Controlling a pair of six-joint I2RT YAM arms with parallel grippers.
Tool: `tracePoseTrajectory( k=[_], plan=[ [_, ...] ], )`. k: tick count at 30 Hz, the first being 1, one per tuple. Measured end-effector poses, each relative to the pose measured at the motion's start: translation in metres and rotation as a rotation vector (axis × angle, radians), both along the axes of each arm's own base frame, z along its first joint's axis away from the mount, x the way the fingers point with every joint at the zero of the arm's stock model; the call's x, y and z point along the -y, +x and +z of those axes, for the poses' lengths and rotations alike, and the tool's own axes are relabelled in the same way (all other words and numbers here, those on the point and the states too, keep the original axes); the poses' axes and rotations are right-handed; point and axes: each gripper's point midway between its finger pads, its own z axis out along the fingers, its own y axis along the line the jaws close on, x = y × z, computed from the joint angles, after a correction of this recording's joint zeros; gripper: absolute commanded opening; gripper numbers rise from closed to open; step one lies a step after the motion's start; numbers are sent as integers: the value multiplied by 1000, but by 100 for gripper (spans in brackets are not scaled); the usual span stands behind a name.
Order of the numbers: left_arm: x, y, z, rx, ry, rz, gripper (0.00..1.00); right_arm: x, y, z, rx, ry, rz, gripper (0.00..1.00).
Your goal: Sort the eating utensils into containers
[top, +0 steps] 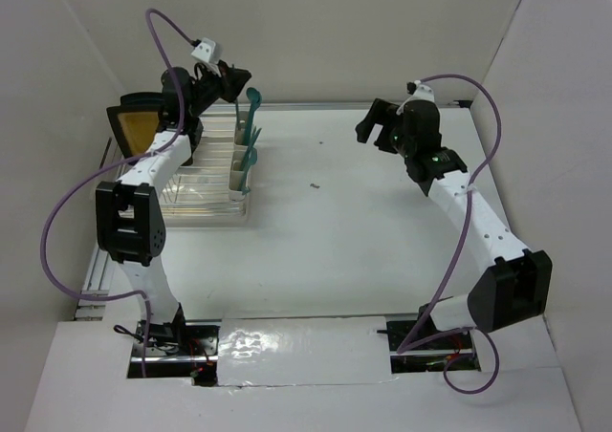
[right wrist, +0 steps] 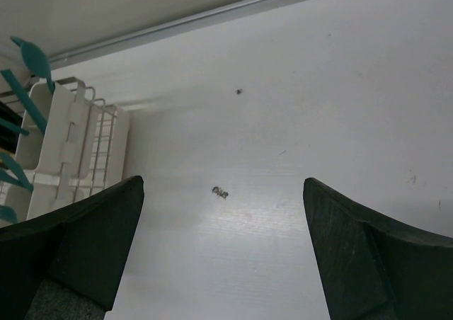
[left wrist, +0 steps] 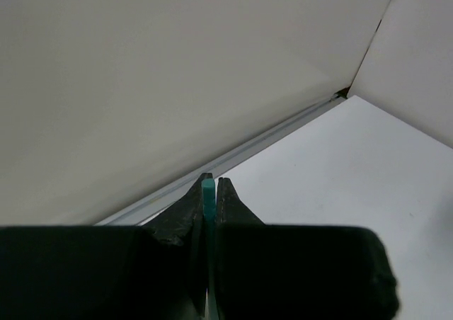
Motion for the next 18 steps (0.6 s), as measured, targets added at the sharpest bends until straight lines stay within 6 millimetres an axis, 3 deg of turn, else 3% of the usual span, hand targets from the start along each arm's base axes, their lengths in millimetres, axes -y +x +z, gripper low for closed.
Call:
tracePoseTrajectory(
  k=[2, 7, 9, 12, 13, 14, 15, 17, 18],
  plan=[
    [0, -1, -12, 0, 2, 1, 0, 4, 6, 1, 1, -3, -17, 100],
    [-1, -9, -65, -101, 14, 8, 5, 12, 10, 2, 8, -8, -47, 99],
    [-1, -10, -71, -121, 17, 7, 7, 13, 11, 3, 8, -9, -52, 100],
    [-1, -11, -67, -113, 17, 8, 23, 14, 12, 6, 15, -8, -62, 100],
    [-1, -12, -64, -106, 19, 7, 38, 15, 12, 8, 18, -6, -66, 100],
    [-1, -13, -61, -93, 27, 8, 43, 16, 13, 10, 21, -3, -74, 100],
    [-2, -14, -56, -84, 26, 9, 55, 17, 14, 12, 24, -1, -80, 100],
    [-2, -18, -47, -62, 30, 9, 67, 19, 14, 14, 27, 2, -90, 100],
    [-3, -19, -40, -51, 29, 12, 78, 20, 15, 15, 28, 3, -96, 100]
  ],
)
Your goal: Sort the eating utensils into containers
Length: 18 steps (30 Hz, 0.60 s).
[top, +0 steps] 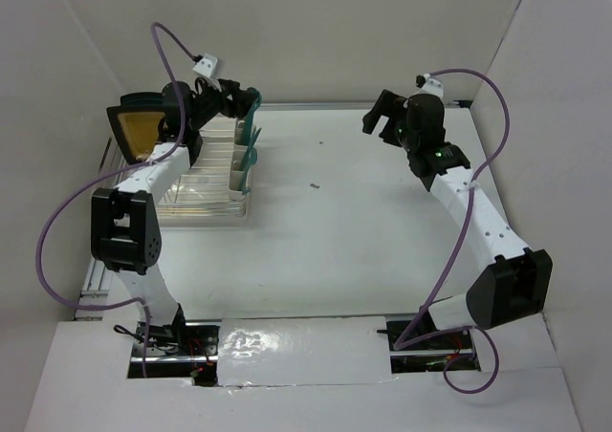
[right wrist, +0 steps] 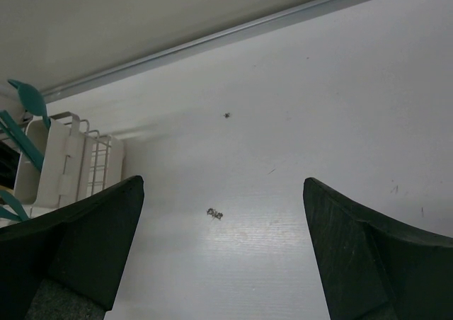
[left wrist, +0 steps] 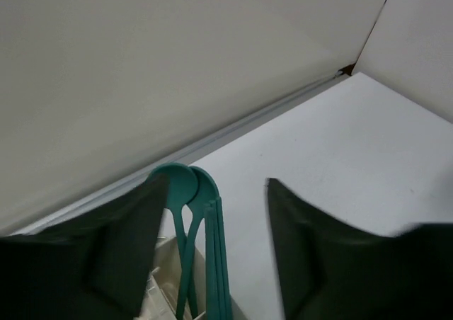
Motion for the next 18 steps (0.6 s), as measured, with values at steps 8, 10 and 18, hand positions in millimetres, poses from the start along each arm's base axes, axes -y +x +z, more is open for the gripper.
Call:
tracePoseTrajectory(
  k=[8, 10, 18],
  plan=[
    [-20, -22, 79, 112, -23, 120, 93, 9, 0, 6, 8, -14, -45, 100],
    [-29, -32, 104, 123, -39, 165, 95, 13, -3, 11, 16, -21, -59, 100],
    [-46, -163, 173, 217, 0, 171, 100, 35, -54, 58, 153, -12, -98, 100]
  ],
)
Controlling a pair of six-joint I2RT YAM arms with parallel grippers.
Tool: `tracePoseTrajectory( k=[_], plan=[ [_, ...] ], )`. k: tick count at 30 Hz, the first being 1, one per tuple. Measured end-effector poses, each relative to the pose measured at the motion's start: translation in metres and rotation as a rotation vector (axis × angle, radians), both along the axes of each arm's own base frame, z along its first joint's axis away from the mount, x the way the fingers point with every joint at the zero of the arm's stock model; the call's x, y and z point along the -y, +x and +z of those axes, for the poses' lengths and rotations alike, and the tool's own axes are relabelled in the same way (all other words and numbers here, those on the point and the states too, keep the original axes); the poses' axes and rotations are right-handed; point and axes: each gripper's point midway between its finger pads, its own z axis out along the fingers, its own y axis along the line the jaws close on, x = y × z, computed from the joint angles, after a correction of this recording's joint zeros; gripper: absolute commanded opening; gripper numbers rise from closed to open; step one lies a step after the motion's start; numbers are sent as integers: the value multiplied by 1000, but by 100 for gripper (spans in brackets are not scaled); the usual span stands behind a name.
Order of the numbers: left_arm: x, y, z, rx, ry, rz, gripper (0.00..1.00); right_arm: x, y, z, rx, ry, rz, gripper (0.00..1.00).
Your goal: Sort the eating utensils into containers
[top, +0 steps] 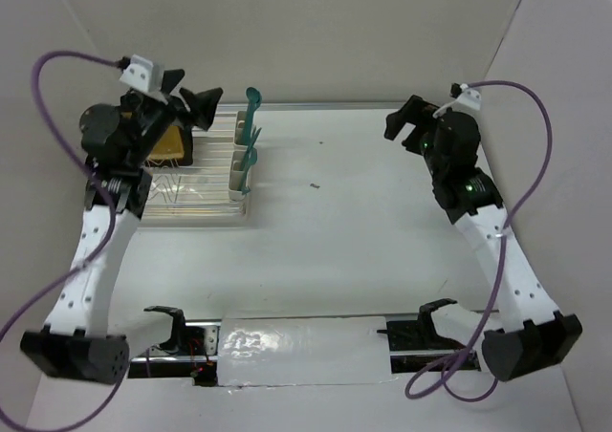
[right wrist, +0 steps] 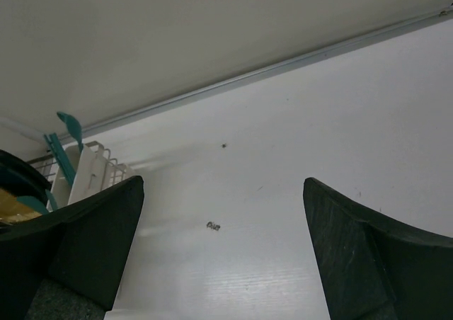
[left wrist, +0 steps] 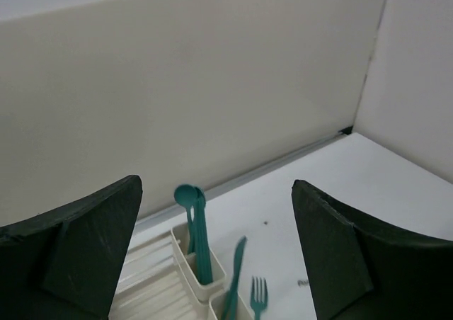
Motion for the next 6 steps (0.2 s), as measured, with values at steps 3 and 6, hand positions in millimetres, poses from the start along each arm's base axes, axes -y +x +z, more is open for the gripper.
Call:
tracePoseTrajectory(
  k=[3, 6],
  plan=[
    [-1, -50, -5, 3, 23, -16, 100, 6, -24, 11, 46, 12, 1, 100],
    [-2, -88, -34, -42, 33, -30, 100, 9, -48, 3, 63, 26, 10, 100]
  ],
)
